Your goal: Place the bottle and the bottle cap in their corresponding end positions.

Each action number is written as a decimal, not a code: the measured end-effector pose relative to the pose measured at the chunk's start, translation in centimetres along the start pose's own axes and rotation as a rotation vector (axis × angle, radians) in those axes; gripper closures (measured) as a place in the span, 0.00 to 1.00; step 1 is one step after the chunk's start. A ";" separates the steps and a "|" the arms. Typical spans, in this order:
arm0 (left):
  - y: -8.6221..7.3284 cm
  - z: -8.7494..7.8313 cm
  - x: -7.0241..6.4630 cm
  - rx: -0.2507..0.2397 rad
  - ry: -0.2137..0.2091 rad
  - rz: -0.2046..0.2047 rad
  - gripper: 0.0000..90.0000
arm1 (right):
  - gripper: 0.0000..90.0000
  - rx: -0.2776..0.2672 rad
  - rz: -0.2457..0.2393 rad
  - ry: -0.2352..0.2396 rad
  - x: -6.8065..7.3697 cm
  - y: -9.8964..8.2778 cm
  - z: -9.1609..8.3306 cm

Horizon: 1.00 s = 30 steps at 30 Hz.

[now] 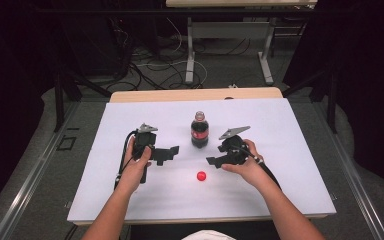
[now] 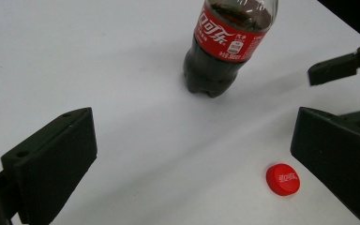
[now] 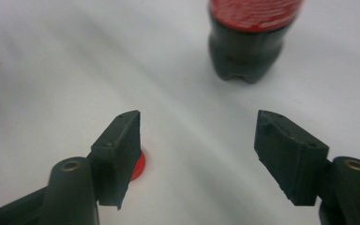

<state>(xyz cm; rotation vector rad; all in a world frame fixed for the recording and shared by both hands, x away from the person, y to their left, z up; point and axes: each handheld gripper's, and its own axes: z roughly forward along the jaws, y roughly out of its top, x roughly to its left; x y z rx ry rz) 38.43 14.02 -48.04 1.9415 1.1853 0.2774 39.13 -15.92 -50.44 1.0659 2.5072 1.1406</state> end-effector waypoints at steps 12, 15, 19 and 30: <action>-0.2 -0.9 1.5 -0.007 0.035 -0.033 0.01 | 0.12 -0.041 0.085 -0.158 -4.1 -0.7 -4.4; -0.2 -1.0 1.8 -0.002 0.048 -0.030 0.01 | 0.03 -0.039 0.123 -0.194 -5.4 -1.5 -5.2; -0.4 -1.2 2.4 0.006 0.063 -0.026 0.01 | 0.00 -0.039 0.162 -0.256 -7.2 -2.7 -6.2; -1.7 -1.8 4.3 0.014 0.102 -0.061 0.01 | 0.00 -0.042 0.254 -0.327 -10.4 -6.2 -7.3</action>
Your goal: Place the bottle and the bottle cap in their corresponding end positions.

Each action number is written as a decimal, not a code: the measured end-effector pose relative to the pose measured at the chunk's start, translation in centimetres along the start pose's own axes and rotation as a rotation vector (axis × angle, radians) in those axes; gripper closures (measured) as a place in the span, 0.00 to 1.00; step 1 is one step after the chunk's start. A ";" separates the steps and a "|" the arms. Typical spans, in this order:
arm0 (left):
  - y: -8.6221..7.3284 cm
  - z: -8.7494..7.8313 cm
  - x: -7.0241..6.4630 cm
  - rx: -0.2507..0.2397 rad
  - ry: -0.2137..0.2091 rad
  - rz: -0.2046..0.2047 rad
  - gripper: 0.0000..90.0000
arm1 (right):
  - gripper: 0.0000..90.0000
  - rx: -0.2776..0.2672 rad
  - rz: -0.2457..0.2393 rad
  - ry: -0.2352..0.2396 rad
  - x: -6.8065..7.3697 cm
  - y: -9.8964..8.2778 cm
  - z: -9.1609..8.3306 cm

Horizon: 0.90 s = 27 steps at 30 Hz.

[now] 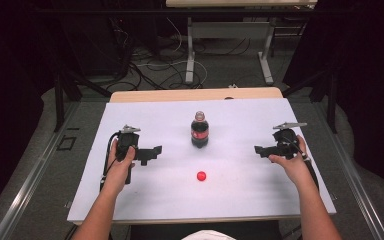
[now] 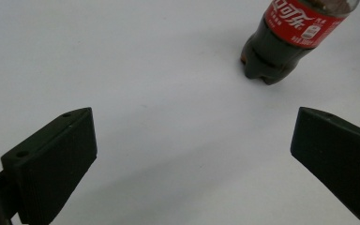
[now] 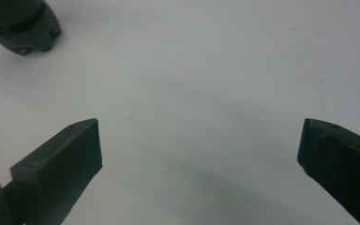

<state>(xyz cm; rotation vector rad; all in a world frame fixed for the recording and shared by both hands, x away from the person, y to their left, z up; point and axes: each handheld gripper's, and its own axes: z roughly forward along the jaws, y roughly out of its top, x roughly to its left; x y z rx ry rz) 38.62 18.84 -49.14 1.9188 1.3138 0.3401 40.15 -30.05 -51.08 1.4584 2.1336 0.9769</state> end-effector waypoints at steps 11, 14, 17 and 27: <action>-1.2 0.3 2.2 0.002 0.015 -0.055 0.01 | 0.02 0.000 0.093 -0.059 -2.9 -2.4 0.3; -1.5 0.5 2.7 0.003 0.026 -0.069 0.01 | 0.02 0.003 0.131 -0.077 -3.4 -2.9 0.3; -1.8 0.7 3.3 0.026 0.036 -0.078 0.01 | 0.02 0.015 0.161 -0.089 -3.7 -3.2 0.4; -2.5 1.2 4.7 0.050 0.062 -0.113 0.01 | 0.02 0.061 0.167 -0.091 -3.9 -3.6 0.9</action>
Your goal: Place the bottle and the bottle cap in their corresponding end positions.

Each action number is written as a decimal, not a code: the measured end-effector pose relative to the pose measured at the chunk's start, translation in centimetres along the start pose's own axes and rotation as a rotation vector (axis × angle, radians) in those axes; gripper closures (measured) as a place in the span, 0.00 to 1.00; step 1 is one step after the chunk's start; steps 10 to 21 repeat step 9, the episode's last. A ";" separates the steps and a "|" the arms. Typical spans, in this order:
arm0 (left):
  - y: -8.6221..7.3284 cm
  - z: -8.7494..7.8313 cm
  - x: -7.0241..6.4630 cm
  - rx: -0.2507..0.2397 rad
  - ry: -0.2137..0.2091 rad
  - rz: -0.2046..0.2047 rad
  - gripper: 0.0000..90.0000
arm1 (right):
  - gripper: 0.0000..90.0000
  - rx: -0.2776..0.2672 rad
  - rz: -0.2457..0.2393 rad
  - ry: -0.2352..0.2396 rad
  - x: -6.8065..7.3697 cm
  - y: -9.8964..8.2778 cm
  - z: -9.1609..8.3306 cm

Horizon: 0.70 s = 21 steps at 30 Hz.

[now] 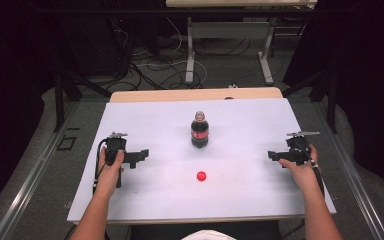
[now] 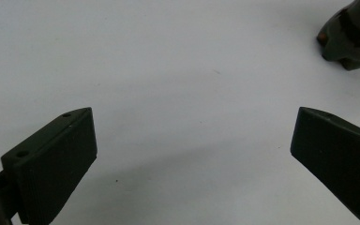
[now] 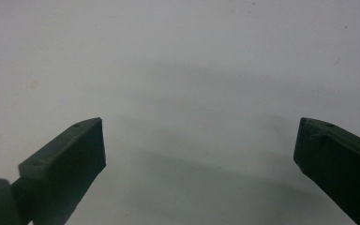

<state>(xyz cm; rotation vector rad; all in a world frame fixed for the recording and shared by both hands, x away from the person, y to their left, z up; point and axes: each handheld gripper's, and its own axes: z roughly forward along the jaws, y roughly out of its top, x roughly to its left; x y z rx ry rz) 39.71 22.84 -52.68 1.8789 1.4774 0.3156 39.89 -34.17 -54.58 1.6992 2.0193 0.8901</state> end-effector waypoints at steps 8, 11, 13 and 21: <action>0.0 -0.1 0.7 0.013 0.006 -0.012 0.01 | 0.02 0.027 -0.005 0.003 0.2 0.1 0.1; -0.1 -0.1 0.7 0.008 0.010 -0.018 0.01 | 0.02 0.033 0.000 0.001 0.2 0.1 0.0; -0.1 -0.1 0.7 0.008 0.010 -0.018 0.01 | 0.02 0.033 0.000 0.001 0.2 0.1 0.0; -0.1 -0.1 0.7 0.008 0.010 -0.018 0.01 | 0.02 0.033 0.000 0.001 0.2 0.1 0.0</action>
